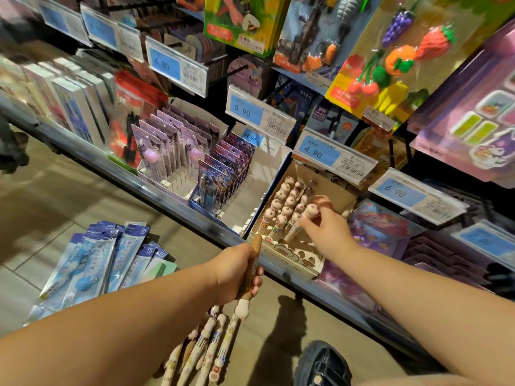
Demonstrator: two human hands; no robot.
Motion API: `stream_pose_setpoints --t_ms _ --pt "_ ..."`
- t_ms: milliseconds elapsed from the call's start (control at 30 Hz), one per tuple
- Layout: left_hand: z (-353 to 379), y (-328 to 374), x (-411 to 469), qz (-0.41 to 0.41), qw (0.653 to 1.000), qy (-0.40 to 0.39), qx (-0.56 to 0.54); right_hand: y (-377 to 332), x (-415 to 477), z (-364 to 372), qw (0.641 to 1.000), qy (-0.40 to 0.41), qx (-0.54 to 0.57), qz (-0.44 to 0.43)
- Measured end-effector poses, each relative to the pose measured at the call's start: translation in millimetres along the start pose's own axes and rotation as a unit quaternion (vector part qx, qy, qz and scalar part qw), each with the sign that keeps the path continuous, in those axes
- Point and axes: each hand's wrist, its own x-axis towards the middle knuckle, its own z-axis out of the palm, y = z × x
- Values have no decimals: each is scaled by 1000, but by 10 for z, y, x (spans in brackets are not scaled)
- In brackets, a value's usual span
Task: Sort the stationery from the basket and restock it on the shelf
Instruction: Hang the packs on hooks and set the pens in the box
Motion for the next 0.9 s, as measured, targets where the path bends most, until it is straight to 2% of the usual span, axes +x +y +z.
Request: stream_pose_setpoints --t_ms 200,300,367,433,533,600,700,800,900 --pt "-39 29 12 11 999 -15 -33 59 47 157 996 -59 -64 -13" --pt "-42 52 6 21 999 -15 -43 103 30 231 988 -83 -117 -48" --pt "-47 70 25 42 999 -1 -28 104 4 238 989 -75 -118 -54" --pt "-43 94 27 57 998 7 -28 82 -11 201 991 -32 -112 -69" --pt "-13 120 20 44 994 -8 -101 44 -44 121 991 3 -42 -129" --pt "27 133 1 35 988 -21 -149 -25 -134 59 988 -55 57 -134" --pt "109 146 -18 43 984 -19 -172 -129 -290 -3 961 -182 175 -117" --pt "189 138 1 54 980 -12 -193 -139 -390 -9 953 -224 171 -109" --pt "250 125 31 56 977 -19 -206 -84 -431 -49 964 -203 131 -114"
